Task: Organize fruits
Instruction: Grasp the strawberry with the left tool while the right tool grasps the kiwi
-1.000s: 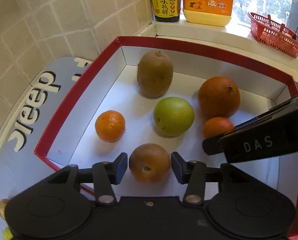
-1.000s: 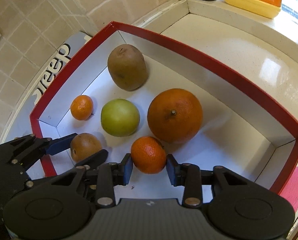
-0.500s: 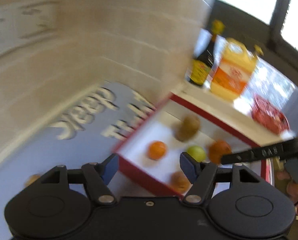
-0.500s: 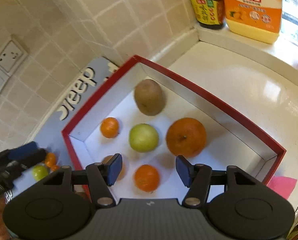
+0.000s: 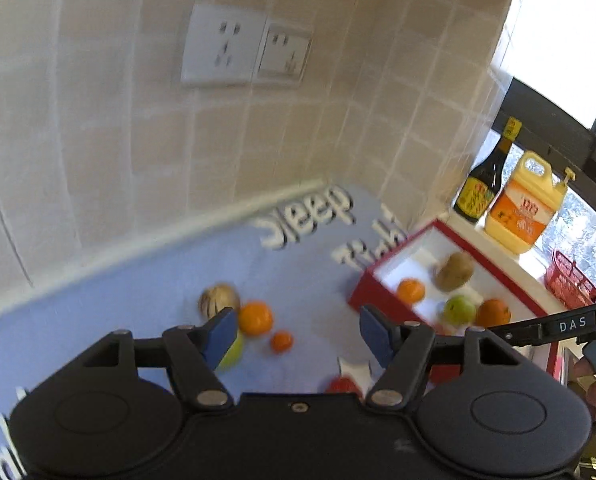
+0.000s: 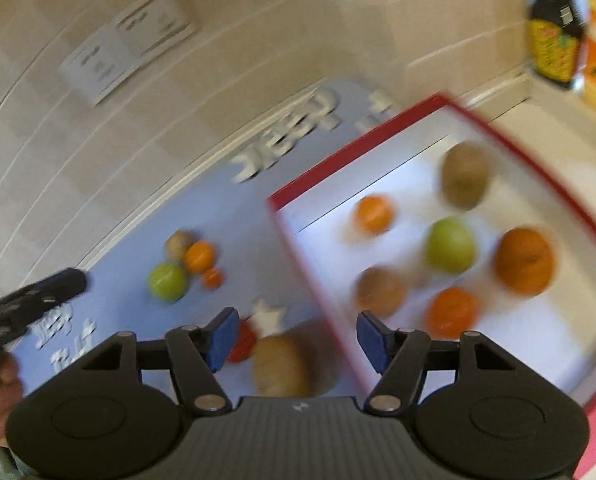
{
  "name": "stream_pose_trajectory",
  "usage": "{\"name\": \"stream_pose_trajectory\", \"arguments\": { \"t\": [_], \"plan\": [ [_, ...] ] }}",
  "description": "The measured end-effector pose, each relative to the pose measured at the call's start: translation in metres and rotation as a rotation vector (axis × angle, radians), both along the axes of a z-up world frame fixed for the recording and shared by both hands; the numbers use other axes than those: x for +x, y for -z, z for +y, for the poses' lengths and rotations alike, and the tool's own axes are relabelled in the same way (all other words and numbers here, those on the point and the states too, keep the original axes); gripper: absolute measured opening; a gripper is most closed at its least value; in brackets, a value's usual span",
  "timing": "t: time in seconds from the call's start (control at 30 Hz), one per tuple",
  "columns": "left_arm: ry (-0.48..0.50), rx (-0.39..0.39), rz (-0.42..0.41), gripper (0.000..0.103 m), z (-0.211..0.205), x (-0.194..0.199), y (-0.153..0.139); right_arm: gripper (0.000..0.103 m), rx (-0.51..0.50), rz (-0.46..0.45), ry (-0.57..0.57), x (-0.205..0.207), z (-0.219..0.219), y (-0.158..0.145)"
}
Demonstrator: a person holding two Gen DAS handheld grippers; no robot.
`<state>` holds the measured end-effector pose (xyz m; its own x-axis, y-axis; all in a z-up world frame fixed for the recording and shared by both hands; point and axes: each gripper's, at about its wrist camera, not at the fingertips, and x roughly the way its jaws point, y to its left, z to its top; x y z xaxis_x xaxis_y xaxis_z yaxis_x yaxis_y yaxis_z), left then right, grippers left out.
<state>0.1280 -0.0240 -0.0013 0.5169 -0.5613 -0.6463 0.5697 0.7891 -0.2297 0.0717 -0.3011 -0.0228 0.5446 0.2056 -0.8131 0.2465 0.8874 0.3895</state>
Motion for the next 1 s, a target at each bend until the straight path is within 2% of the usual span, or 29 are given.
{"name": "stream_pose_trajectory", "arguments": {
  "t": [0.07,0.13,0.27,0.33,0.53,0.77,0.9,0.97,1.0],
  "plan": [
    [0.022,0.006,0.041,0.08,0.001,-0.002,0.017,0.067,0.037,0.027,-0.027,0.001,0.022,0.01],
    [0.051,0.019,0.075,0.08,-0.001,-0.005,0.032,0.067,0.018,0.058,-0.028,0.0,0.04,0.018],
    [0.127,0.07,0.114,0.08,-0.019,-0.012,0.061,0.068,-0.179,0.065,0.03,-0.013,0.073,0.03],
    [0.158,0.107,0.104,0.08,-0.029,-0.014,0.071,0.068,-0.204,0.071,0.031,-0.018,0.082,0.04],
    [0.202,0.191,0.06,0.08,-0.051,-0.014,0.09,0.066,-0.111,0.155,0.135,-0.015,0.07,0.07],
    [0.227,0.121,0.083,0.079,-0.05,-0.005,0.095,0.065,0.026,0.15,0.234,-0.022,0.051,0.08],
    [0.24,0.111,0.085,0.079,-0.049,-0.006,0.099,0.067,0.009,0.129,0.232,-0.023,0.046,0.077],
    [0.252,0.123,0.075,0.072,-0.054,-0.008,0.101,0.067,0.05,0.135,0.255,-0.019,0.042,0.083],
    [0.259,0.137,0.071,0.072,-0.057,-0.009,0.102,0.067,0.074,0.142,0.262,-0.017,0.041,0.087]
  ]
}}
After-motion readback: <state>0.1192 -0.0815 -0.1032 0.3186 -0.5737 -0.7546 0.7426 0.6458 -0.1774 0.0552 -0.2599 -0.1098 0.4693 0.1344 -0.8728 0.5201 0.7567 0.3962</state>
